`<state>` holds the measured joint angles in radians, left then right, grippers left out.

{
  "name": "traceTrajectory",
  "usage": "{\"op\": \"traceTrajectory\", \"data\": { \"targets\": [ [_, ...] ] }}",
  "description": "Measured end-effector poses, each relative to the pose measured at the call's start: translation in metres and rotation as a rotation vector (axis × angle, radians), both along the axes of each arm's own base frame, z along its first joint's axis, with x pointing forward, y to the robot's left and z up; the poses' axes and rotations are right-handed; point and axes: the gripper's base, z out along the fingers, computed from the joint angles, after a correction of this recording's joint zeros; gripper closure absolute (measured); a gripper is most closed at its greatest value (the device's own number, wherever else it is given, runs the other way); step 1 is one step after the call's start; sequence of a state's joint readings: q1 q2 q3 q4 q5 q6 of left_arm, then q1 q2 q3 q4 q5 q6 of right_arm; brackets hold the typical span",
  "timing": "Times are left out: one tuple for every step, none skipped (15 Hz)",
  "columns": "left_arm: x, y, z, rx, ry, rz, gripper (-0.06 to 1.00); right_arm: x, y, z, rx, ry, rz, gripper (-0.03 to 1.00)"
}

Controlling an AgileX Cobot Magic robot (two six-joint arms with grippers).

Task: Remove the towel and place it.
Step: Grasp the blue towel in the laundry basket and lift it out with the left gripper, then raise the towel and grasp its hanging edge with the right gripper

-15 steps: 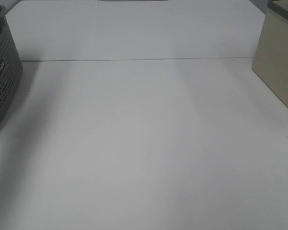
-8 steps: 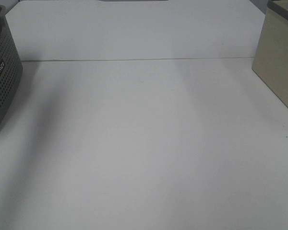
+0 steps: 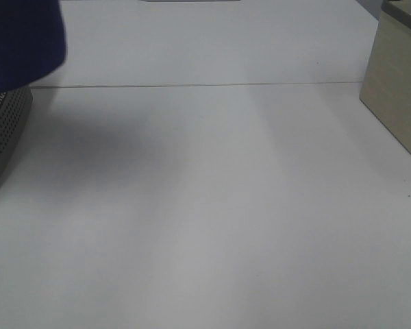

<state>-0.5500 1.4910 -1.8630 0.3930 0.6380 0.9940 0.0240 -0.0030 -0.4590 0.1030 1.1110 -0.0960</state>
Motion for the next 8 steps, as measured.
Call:
{"op": "traceTrajectory", "data": {
  "targets": [
    [0.004, -0.017, -0.01, 0.063, 0.008, -0.043, 0.94, 0.001, 0.001, 0.001, 0.011, 0.003, 0.006, 0.21],
    [0.005, -0.034, -0.017, 0.127, 0.005, -0.086, 0.94, 0.004, 0.003, 0.001, 0.019, 0.018, 0.024, 0.21],
    [0.002, -0.047, -0.022, 0.17, -0.003, -0.123, 0.94, 0.008, 0.005, 0.002, 0.019, 0.04, 0.056, 0.21],
    [-0.004, -0.058, -0.023, 0.21, -0.022, -0.159, 0.94, 0.011, 0.009, 0.004, 0.022, 0.052, 0.103, 0.21],
    [-0.011, -0.069, -0.023, 0.265, -0.055, -0.202, 0.94, 0.02, 0.016, 0.01, 0.046, 0.027, 0.184, 0.21],
    [-0.015, -0.074, -0.023, 0.295, -0.073, -0.225, 0.94, 0.028, 0.021, 0.015, 0.061, -0.015, 0.237, 0.21],
    [-0.017, -0.076, -0.023, 0.307, -0.081, -0.234, 0.94, 0.037, 0.025, 0.021, 0.067, -0.069, 0.287, 0.21],
    [-0.017, -0.077, -0.022, 0.31, -0.089, -0.239, 0.94, 0.046, 0.029, 0.027, 0.078, -0.108, 0.332, 0.21]
  ]
}}
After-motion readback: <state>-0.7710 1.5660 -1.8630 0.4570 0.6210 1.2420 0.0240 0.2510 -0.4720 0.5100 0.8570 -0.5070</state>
